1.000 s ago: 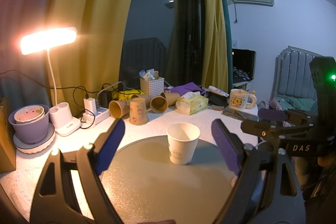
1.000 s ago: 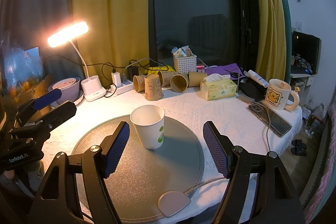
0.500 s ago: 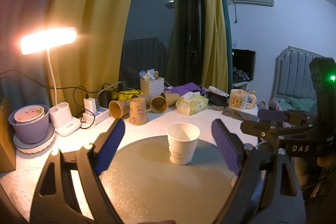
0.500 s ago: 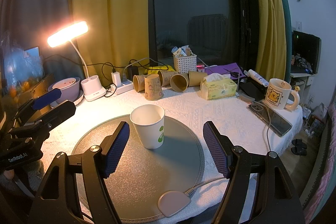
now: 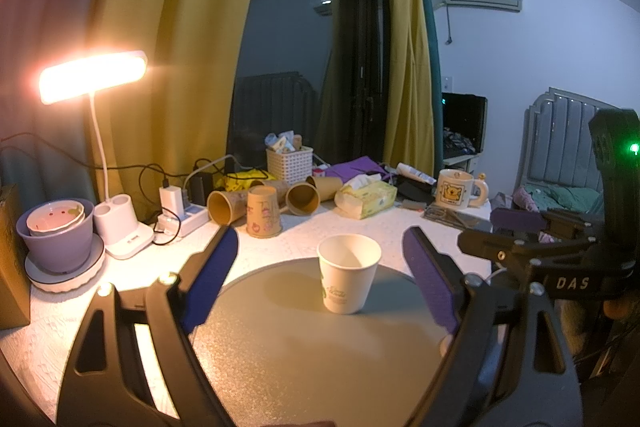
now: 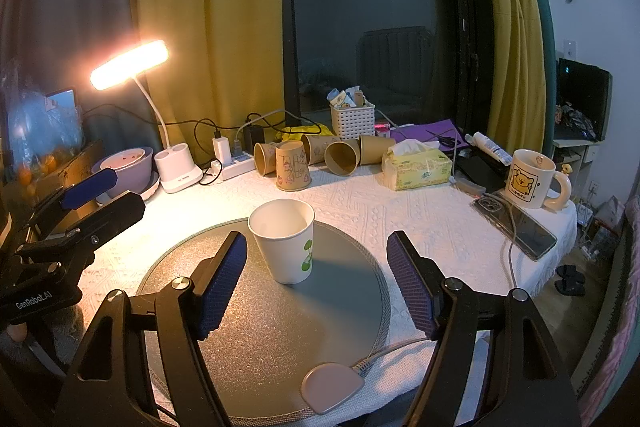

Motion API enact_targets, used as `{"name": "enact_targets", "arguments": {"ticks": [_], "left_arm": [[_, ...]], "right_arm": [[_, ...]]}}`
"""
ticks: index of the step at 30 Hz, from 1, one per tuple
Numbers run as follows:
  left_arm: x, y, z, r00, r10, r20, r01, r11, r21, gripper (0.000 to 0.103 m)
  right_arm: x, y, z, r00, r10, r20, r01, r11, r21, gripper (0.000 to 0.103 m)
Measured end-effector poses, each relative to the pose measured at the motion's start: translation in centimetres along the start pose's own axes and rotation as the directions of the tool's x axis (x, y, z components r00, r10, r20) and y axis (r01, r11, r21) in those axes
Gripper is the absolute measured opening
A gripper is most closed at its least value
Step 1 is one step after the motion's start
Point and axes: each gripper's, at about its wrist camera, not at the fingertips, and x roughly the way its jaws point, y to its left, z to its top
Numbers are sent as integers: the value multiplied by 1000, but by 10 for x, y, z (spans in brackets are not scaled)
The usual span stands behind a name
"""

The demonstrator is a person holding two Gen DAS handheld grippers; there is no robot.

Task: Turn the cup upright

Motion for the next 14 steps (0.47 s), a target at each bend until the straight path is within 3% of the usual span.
{"name": "enact_targets", "arguments": {"ticks": [14], "left_arm": [[3, 0, -1, 1000, 13, 4, -13, 1000, -2, 85]], "right_arm": [[3, 8, -10, 999, 28, -24, -28, 999, -24, 76]]}}
